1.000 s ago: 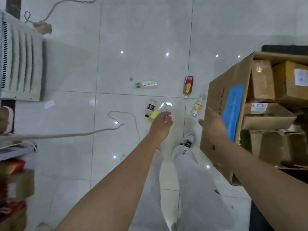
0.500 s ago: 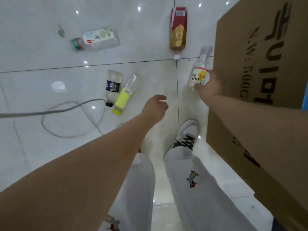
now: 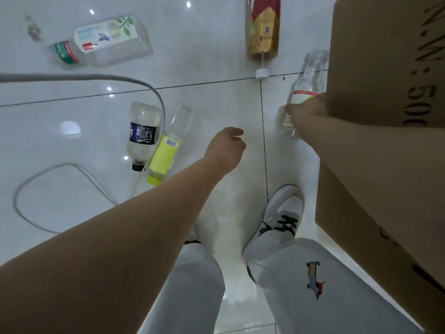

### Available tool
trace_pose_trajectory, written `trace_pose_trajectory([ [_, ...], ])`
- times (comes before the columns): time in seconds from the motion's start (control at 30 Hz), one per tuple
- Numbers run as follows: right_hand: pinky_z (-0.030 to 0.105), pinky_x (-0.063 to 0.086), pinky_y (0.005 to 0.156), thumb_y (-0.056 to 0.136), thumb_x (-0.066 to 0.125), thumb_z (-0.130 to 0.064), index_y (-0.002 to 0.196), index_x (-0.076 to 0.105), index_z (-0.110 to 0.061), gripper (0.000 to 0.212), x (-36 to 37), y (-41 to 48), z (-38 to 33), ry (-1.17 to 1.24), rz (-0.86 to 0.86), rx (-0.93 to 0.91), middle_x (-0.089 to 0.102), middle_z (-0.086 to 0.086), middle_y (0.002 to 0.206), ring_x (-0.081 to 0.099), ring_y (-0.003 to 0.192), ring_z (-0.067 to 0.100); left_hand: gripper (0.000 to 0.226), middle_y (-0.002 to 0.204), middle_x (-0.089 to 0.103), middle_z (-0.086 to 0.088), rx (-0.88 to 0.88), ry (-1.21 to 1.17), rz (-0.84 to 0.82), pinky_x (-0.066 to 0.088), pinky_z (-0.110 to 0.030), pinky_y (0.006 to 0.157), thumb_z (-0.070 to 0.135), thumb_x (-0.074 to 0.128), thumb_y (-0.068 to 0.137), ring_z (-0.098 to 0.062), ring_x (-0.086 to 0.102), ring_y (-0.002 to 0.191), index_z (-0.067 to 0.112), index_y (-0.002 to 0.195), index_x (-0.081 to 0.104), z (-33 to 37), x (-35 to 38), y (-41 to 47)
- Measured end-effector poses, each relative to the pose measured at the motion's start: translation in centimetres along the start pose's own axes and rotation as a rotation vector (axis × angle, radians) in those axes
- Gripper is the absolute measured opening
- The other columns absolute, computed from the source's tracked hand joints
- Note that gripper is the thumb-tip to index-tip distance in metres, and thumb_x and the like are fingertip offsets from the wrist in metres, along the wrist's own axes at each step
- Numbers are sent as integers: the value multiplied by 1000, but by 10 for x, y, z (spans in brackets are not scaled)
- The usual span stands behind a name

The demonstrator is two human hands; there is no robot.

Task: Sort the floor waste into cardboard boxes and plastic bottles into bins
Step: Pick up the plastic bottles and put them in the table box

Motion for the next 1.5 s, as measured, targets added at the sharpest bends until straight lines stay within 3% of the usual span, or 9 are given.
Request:
trace_pose_trajectory([
  [0.07, 30, 45, 78, 80, 76, -26, 142, 30, -12, 78, -2, -6, 1, 5, -4, -7, 47, 8, 137, 53, 120, 28, 38, 125, 61, -12, -18, -17, 2, 49, -34, 91, 8, 51, 91, -27, 62, 102, 13, 128, 56, -7, 0, -5],
  [0.3, 36, 52, 86, 74, 79, -25, 137, 37, -12, 77, -49, -77, -15, 64, -29, -72, 55, 12, 124, 59, 107, 32, 37, 121, 61, -16, 9, -92, 14, 44, -28, 78, 3, 49, 91, -20, 54, 84, 9, 128, 55, 40, -8, -72],
  [0.47, 35, 52, 79, 78, 80, -20, 136, 37, -12, 72, -127, -181, -62, 165, -89, -129, 56, 11, 121, 59, 98, 26, 39, 124, 62, -16, 64, -108, 85, 46, -35, 94, 5, 50, 89, -28, 60, 101, 9, 127, 55, 123, -43, -172],
  [0.6, 17, 45, 63, 81, 77, -18, 135, 39, -10, 66, -239, -318, -129, 320, -155, -228, 59, 4, 109, 57, 76, 9, 39, 123, 63, -9, 122, -148, 176, 46, -33, 84, 11, 50, 89, -25, 62, 103, 17, 127, 57, 223, -93, -310],
  [0.73, 31, 54, 79, 77, 81, -22, 130, 44, -13, 65, -385, -463, -198, 488, -230, -396, 60, -2, 100, 63, 89, 14, 39, 126, 62, -4, 247, -159, 209, 48, -34, 95, 21, 54, 89, -20, 62, 112, 22, 128, 57, 335, -131, -476],
  [0.9, 9, 50, 69, 77, 82, -17, 130, 47, -21, 64, -553, -611, -248, 625, -302, -685, 64, -12, 100, 63, 80, -10, 29, 119, 67, 2, 432, -229, 87, 51, -35, 88, 27, 50, 95, -15, 64, 108, 26, 123, 60, 443, -142, -659],
  [1.2, 7, 48, 67, 80, 79, -21, 117, 43, -37, 54, -742, -750, -273, 748, -84, -992, 60, -17, 103, 60, 90, -8, 30, 108, 73, 5, 829, -138, -114, 53, -30, 82, 38, 44, 98, -15, 68, 103, 25, 116, 65, 586, -120, -848],
  [1.4, 8, 49, 66, 81, 78, -21, 117, 47, -37, 50, -796, -768, -227, 810, 81, -971, 63, -16, 104, 60, 86, -12, 28, 110, 72, -3, 931, -136, -250, 54, -42, 89, 35, 45, 100, -25, 66, 108, 26, 117, 65, 606, -67, -890],
  [1.5, 20, 51, 80, 79, 80, -28, 124, 48, -35, 56, -813, -764, -188, 821, 168, -906, 64, -10, 113, 60, 101, -1, 29, 111, 72, 1, 925, -86, -339, 56, -41, 86, 38, 46, 99, -21, 66, 108, 27, 121, 63, 600, -28, -897],
])
Point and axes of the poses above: each hand's wrist, its own y-axis towards the middle knuckle, its own x-axis out of the palm, z = x × y, the point moved 9 cm from there along y, towards the middle knuckle
